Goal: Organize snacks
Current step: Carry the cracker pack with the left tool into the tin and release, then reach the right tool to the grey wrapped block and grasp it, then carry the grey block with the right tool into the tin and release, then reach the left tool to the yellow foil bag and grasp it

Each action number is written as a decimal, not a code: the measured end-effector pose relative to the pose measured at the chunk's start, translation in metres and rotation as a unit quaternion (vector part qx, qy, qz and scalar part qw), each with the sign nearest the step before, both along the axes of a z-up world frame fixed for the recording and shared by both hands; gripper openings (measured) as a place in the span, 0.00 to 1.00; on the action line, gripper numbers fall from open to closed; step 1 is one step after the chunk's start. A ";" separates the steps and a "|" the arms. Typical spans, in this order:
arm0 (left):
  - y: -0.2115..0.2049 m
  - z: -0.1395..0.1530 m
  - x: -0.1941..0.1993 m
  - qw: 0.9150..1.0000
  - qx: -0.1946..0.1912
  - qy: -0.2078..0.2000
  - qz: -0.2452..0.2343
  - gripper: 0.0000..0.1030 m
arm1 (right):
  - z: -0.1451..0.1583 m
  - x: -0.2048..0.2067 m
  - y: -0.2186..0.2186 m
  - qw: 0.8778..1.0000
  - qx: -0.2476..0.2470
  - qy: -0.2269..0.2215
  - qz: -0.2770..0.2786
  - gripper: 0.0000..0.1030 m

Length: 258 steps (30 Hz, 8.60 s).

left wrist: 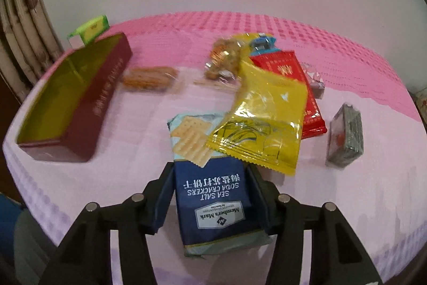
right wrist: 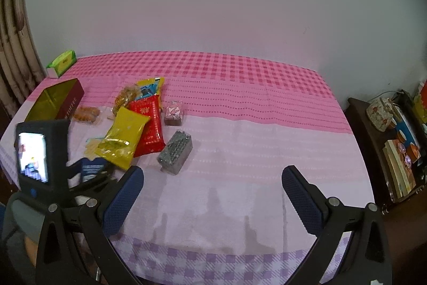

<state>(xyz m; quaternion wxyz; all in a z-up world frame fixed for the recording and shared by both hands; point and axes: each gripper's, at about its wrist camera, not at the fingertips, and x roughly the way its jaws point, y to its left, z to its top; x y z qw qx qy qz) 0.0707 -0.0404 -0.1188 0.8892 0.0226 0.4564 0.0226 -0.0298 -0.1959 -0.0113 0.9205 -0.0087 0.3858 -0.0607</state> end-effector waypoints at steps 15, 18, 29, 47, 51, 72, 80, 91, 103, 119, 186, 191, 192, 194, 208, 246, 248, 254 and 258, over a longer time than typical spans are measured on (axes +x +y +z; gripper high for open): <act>0.057 0.082 -0.030 0.996 -0.027 -0.084 -0.033 0.50 | 0.014 -0.011 0.013 1.000 -0.002 -0.020 0.008 1.00; 0.076 0.099 -0.033 0.993 -0.035 -0.107 -0.039 0.50 | 0.012 -0.011 0.015 1.000 -0.004 -0.017 0.011 1.00; 0.159 0.127 -0.009 0.989 -0.015 -0.143 0.028 0.50 | 0.006 -0.007 0.012 1.000 -0.003 -0.007 0.009 1.00; 0.233 0.083 0.045 0.992 -0.012 -0.093 0.081 0.50 | -0.024 0.010 0.022 0.999 -0.026 0.020 0.006 1.00; 0.239 0.068 0.062 0.994 -0.006 -0.073 0.084 0.50 | -0.036 0.015 0.027 0.999 -0.030 0.032 0.011 1.00; 0.244 0.022 0.094 0.993 -0.005 -0.002 0.115 0.50 | -0.060 0.022 0.034 0.997 -0.039 0.062 0.022 1.00; 0.244 0.017 0.094 0.992 -0.010 0.005 0.127 0.50 | -0.057 0.021 0.032 0.998 -0.034 0.058 0.020 1.00; 0.244 0.039 0.078 0.992 -0.007 -0.038 0.119 0.76 | -0.060 0.021 0.033 0.997 -0.042 0.059 0.019 1.00; 0.249 0.067 0.014 0.993 -0.010 -0.080 0.081 0.76 | -0.084 0.021 0.015 0.998 -0.025 0.064 -0.009 1.00; 0.248 0.074 -0.109 0.991 -0.043 -0.123 -0.009 0.79 | -0.088 0.050 0.014 0.998 0.027 0.035 -0.046 0.99; 0.268 0.095 -0.130 0.984 -0.090 -0.151 0.034 0.79 | -0.002 0.140 0.323 0.983 -0.077 -0.002 0.168 0.23; 0.270 0.091 -0.126 0.985 -0.090 -0.143 0.039 0.79 | -0.024 0.143 0.346 0.978 -0.081 0.020 0.190 0.23; 0.271 0.090 -0.125 0.985 -0.091 -0.141 0.040 0.79 | -0.028 0.144 0.349 0.978 -0.080 0.024 0.192 0.23; 0.273 0.088 -0.124 0.985 -0.092 -0.138 0.043 0.79 | -0.038 0.147 0.355 0.977 -0.080 0.034 0.196 0.23; 0.283 0.078 -0.115 0.987 -0.096 -0.115 0.061 0.79 | -0.083 0.166 0.366 0.973 -0.066 0.078 0.206 0.23; 0.115 0.061 -0.078 0.976 -0.040 -0.101 -0.187 0.79 | -0.077 -0.006 -0.053 0.987 0.096 -0.020 -0.125 0.86; 0.085 0.058 -0.057 0.975 -0.054 -0.084 -0.200 0.79 | -0.069 -0.004 -0.066 0.982 0.125 -0.036 -0.140 0.86; 0.008 0.037 -0.012 0.967 -0.039 -0.059 -0.246 0.79 | -0.047 -0.006 -0.072 0.983 0.126 -0.051 -0.122 0.89; -0.018 0.023 0.020 0.972 -0.041 -0.033 -0.230 0.79 | -0.038 -0.018 -0.080 0.979 0.151 -0.067 -0.117 0.90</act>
